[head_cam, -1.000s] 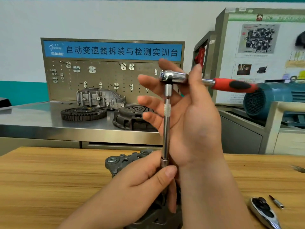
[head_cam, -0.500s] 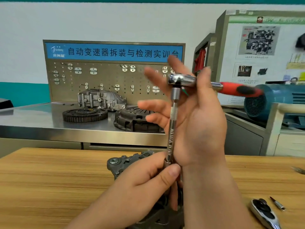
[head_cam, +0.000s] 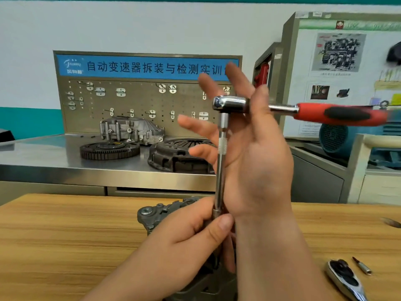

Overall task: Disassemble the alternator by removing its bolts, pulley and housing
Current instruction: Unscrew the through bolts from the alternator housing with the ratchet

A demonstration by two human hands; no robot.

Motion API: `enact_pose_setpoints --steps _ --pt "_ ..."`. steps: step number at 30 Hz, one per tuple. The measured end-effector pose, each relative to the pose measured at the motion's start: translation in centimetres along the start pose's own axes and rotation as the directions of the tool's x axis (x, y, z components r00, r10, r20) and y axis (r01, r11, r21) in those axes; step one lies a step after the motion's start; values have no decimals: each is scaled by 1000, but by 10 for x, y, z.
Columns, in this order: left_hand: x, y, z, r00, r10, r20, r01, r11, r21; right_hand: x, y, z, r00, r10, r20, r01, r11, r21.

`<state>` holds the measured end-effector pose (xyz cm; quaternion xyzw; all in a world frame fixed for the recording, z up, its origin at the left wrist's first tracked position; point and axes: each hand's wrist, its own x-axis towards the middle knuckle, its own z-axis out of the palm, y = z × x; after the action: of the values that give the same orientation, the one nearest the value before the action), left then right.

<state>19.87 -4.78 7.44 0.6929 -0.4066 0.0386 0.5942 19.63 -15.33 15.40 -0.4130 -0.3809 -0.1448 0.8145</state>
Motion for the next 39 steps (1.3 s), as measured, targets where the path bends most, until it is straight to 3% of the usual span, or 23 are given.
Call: enact_pose_setpoints --steps 2,4,8,10,14,18,25,27,30,33,39 --pt "0 0 0 1000 7 7 -7 1000 11 1 0 -3 995 97 19 -97 995 16" --pt "0 -2 0 1000 5 8 -5 999 48 1 1 -4 995 103 17 -102 994 -32" --pt "2 -5 1 1000 -27 -12 27 999 43 0 2 -1 989 -143 28 146 964 -222" --pt "2 -5 2 1000 -20 -22 22 997 70 1 1 -2 979 -200 52 206 957 -202" --pt "0 -2 2 1000 3 -15 -3 1000 28 1 -2 -5 997 -25 67 24 1000 4" --pt "-2 1 3 1000 12 5 -12 998 63 1 0 -8 989 117 87 -117 993 -8" --pt "0 3 4 997 -68 -27 71 994 85 1 -6 -6 975 -201 92 215 959 -184" --pt "0 3 5 997 -72 -28 74 994 78 2 -7 -8 984 -165 70 173 976 -131" --pt "-1 3 5 997 -61 -45 64 996 67 1 -4 -9 998 11 61 -9 1000 -30" --pt "-2 2 4 998 -46 -44 52 988 145 1 -1 -11 994 97 46 -93 993 -76" --pt "1 2 6 996 -70 -57 79 984 158 1 -2 -7 970 -234 64 243 938 -248"
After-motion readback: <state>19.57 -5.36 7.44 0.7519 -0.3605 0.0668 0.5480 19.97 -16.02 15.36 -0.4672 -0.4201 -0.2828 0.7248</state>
